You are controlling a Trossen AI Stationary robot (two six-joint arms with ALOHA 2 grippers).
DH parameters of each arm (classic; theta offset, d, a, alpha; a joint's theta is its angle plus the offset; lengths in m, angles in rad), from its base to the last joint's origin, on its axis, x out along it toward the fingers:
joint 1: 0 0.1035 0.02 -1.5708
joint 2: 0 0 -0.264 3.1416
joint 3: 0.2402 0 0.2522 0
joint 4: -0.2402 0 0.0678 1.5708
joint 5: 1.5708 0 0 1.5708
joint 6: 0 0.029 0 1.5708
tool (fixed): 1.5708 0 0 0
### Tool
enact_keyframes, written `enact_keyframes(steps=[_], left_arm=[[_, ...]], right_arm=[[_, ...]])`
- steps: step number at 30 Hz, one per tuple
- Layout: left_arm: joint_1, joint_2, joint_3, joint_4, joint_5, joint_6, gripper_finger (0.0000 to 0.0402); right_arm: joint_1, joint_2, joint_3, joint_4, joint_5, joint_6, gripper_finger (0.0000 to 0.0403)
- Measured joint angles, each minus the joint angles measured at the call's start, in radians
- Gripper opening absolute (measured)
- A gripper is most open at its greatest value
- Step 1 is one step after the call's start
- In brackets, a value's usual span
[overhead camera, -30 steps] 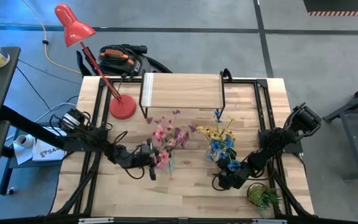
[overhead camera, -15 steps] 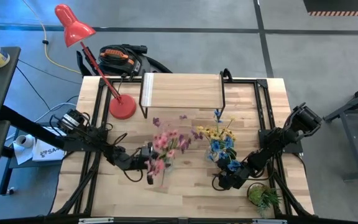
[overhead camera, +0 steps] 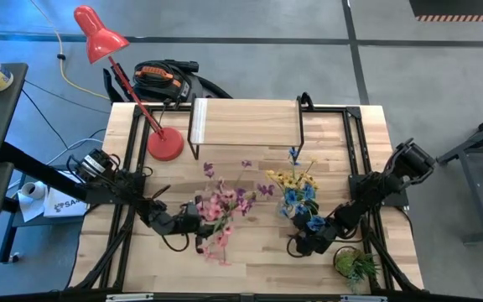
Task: Pick and place flowers into a vace then onto a shelf
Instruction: Put the pink flowers into the bottom vase
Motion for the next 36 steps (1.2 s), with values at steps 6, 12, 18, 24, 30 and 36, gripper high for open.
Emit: enact_keyframes(steps=[6, 12, 18, 24, 30, 36], left_arm=[[0.0, 0.0, 0.0, 0.011, 0.002, -0.002, 0.0168], [0.001, 0.0, 0.027, -0.005, 0.003, -0.021, 0.0166], [0.001, 0.0, 0.048, -0.042, 0.003, -0.023, 0.0167], [0.001, 0.0, 0.054, -0.06, 0.009, -0.049, 0.0166], [0.001, 0.0, 0.054, -0.076, 0.08, -0.101, 0.0166], [0.001, 0.0, 0.055, -0.078, 0.11, -0.129, 0.0166]], right_arm=[[0.025, 0.042, -0.001, 0.276, -0.077, -0.221, 0.0299], [-0.037, 0.159, 0.097, 0.379, -0.094, -0.388, 0.0299], [-0.115, 0.331, 0.287, 0.41, -0.078, -0.488, 0.0299], [-0.138, 0.412, 0.478, 0.237, 0.01, -0.368, 0.0299], [-0.145, 0.419, 0.58, 0.112, 0.169, -0.319, 0.0299], [-0.185, 0.419, 0.583, 0.114, 0.243, -0.189, 0.0299]])
